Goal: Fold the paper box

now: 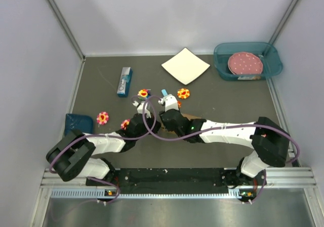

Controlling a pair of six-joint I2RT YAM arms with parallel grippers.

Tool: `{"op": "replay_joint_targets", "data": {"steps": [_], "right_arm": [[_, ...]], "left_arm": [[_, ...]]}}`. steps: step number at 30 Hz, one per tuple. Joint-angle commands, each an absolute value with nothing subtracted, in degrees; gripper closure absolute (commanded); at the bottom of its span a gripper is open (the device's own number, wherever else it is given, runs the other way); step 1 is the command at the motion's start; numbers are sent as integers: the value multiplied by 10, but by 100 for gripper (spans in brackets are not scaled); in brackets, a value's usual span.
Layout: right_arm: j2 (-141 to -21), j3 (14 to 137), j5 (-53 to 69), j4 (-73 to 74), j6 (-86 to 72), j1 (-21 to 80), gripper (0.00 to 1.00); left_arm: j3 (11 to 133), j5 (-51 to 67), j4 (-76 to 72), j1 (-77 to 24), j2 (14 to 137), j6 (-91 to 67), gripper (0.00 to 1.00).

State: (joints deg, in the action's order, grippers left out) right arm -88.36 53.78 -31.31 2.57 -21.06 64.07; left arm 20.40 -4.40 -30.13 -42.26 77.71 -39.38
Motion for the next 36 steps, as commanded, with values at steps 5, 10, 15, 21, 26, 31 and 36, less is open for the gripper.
{"op": "replay_joint_targets", "data": {"steps": [5, 10, 15, 21, 26, 31, 36], "right_arm": [[-876, 510, -290, 45, -230, 634, 60], [-857, 504, -304, 45, -236, 633, 60], [-837, 546, -312, 38, -226, 633, 59], [-883, 617, -311, 71, -192, 631, 57], [-896, 604, -297, 89, -202, 624, 57], [-908, 585, -274, 112, -215, 617, 66], [-904, 548, -272, 120, -221, 617, 78]], "left_arm": [[195, -64, -335, -426, 758, -392, 100], [200, -69, -334, -426, 761, -386, 100], [207, -71, -330, -426, 762, -384, 100], [206, -70, -332, -426, 765, -385, 100], [203, -70, -332, -425, 766, -383, 100], [203, -70, -339, -426, 771, -381, 100], [205, -77, -337, -425, 767, -376, 100]]}}
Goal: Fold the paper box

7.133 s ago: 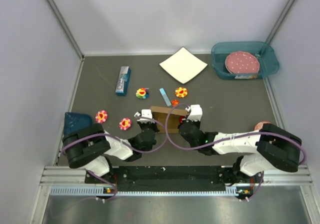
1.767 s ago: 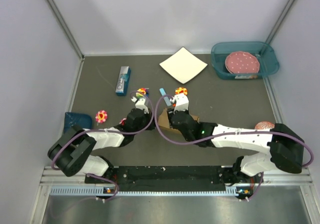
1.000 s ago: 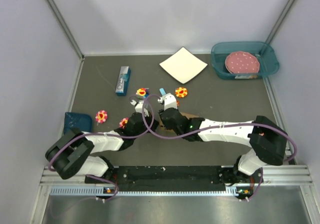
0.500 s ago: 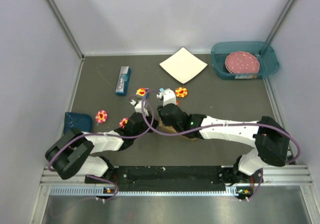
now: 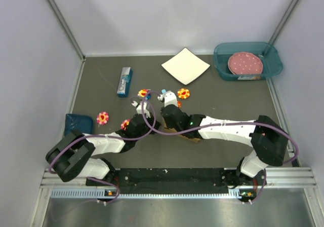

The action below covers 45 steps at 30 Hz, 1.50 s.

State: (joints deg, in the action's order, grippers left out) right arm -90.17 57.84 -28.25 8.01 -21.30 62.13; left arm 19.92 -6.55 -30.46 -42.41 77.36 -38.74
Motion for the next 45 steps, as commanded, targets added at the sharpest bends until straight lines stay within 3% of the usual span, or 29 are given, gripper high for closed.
{"op": "replay_joint_targets", "data": {"steps": [1, 19, 25, 32, 38, 45], "right_arm": [[-904, 546, -272, 121, -220, 617, 79], [-847, 508, -241, 191, -189, 617, 78], [-800, 506, -281, 199, -213, 614, 58], [-743, 555, -280, 181, -229, 579, 53], [-751, 555, -243, 174, -233, 552, 56], [-801, 496, -175, 177, -236, 543, 70]], "left_arm": [[207, -78, -333, -426, 766, -375, 100], [261, -96, -305, -425, 762, -360, 99], [265, -94, -305, -425, 771, -359, 99], [259, -98, -301, -425, 772, -356, 99], [259, -96, -299, -425, 774, -356, 99], [269, -86, -306, -425, 795, -361, 99]]}}
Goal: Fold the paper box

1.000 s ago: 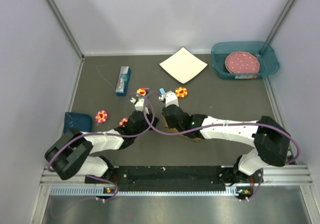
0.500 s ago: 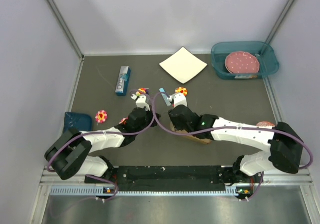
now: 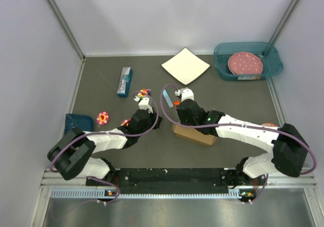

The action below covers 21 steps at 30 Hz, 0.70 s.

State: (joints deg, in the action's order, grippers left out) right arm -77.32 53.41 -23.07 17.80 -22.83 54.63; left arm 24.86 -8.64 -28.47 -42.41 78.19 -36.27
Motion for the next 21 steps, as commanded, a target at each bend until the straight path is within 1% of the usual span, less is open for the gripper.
{"op": "replay_joint_targets", "data": {"steps": [1, 5, 7, 8, 9, 12, 14, 16, 18, 20, 21], "right_arm": [[-804, 486, -168, 178, -239, 543, 71], [-788, 451, -164, 178, -245, 543, 71], [-774, 446, -173, 177, -246, 542, 69], [-762, 446, -186, 178, -246, 541, 67], [-755, 452, -196, 179, -248, 541, 62], [-722, 467, -231, 189, -257, 535, 56], [-702, 476, -248, 199, -262, 527, 54], [-672, 491, -267, 230, -268, 519, 51], [-639, 498, -275, 272, -284, 500, 48], [-615, 495, -269, 307, -316, 478, 43], [-599, 482, -260, 319, -328, 452, 39]], "left_arm": [[272, -84, -307, -425, 800, -361, 99], [287, -81, -307, -425, 809, -359, 99], [290, -80, -307, -425, 816, -359, 99], [294, -80, -308, -425, 816, -359, 99], [296, -78, -307, -425, 817, -361, 99], [305, -74, -308, -425, 822, -366, 99], [313, -72, -307, -425, 824, -368, 99], [320, -69, -305, -425, 825, -370, 99], [328, -67, -302, -425, 827, -371, 99], [335, -61, -301, -425, 831, -373, 99], [336, -61, -301, -425, 832, -374, 98]]}}
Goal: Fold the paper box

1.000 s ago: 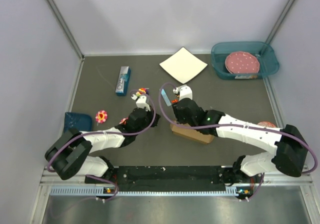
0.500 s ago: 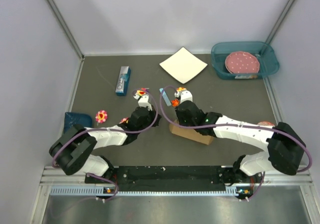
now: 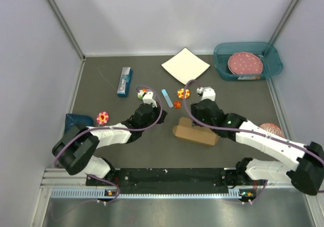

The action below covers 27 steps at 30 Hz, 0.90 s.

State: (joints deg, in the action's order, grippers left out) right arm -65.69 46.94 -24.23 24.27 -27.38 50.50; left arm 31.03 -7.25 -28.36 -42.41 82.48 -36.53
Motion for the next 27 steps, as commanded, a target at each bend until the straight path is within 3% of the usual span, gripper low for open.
{"op": "replay_joint_targets", "data": {"steps": [1, 9, 12, 13, 17, 27], "right_arm": [[-566, 469, -230, 333, -339, 433, 38], [-463, 352, -77, 334, -408, 319, 28], [-465, 339, -62, 329, -426, 317, 27], [-463, 338, -62, 329, -434, 317, 27], [-451, 321, -66, 329, -448, 309, 25], [-425, 277, -63, 330, -475, 295, 22]], "left_arm": [[335, -59, -302, -425, 834, -375, 98], [321, -47, -307, -425, 833, -387, 96], [329, -28, -289, -425, 823, -388, 83], [333, -22, -276, -425, 819, -390, 74], [333, -3, -267, -423, 803, -407, 62], [356, 68, -256, -419, 806, -432, 56]]}}
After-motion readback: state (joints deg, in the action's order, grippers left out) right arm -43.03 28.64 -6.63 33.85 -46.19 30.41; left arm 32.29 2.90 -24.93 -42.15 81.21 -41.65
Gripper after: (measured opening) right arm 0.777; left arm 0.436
